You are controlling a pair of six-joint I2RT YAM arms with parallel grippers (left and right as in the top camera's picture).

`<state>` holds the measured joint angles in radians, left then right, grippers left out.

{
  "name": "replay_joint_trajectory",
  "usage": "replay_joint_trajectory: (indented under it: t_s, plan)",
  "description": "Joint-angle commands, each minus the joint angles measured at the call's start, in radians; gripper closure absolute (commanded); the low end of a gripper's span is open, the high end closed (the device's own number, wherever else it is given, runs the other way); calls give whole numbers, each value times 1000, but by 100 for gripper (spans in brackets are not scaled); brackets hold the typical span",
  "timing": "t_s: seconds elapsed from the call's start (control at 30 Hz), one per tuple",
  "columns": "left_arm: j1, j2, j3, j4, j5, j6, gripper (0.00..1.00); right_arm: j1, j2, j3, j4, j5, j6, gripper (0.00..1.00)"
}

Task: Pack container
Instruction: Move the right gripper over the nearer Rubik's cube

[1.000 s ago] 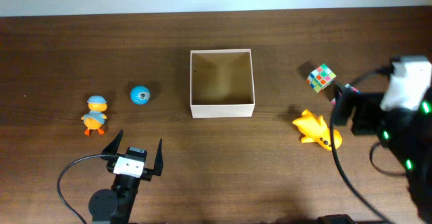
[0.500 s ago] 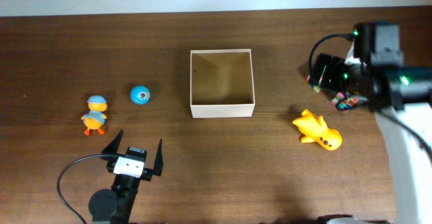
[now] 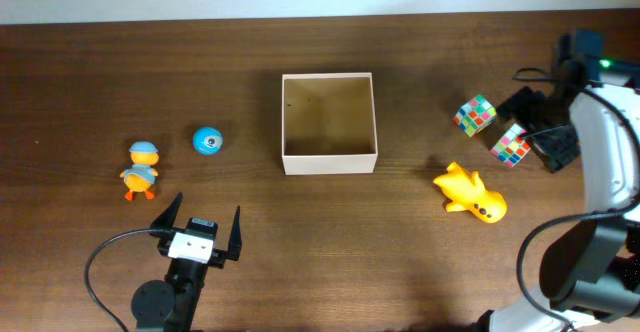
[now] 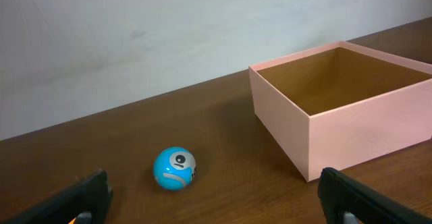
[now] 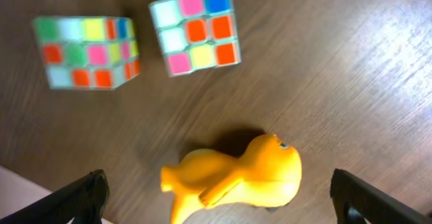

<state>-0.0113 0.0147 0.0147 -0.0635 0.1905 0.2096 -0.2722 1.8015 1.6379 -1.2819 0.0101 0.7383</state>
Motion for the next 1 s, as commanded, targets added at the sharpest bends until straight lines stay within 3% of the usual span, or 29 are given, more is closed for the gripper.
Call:
replay_joint_trajectory:
  t_s: [0.0, 0.27, 0.97]
  plan:
    - [6, -10, -6, -1, -3, 13, 1, -68, 6, -2, -5, -60, -1, 1]
    - [6, -10, -6, -1, -3, 13, 1, -132, 17, -12, 41, -93, -77, 1]
    - [6, -10, -6, -1, -3, 13, 1, -112, 283, -13, 314, -110, -239, 1]
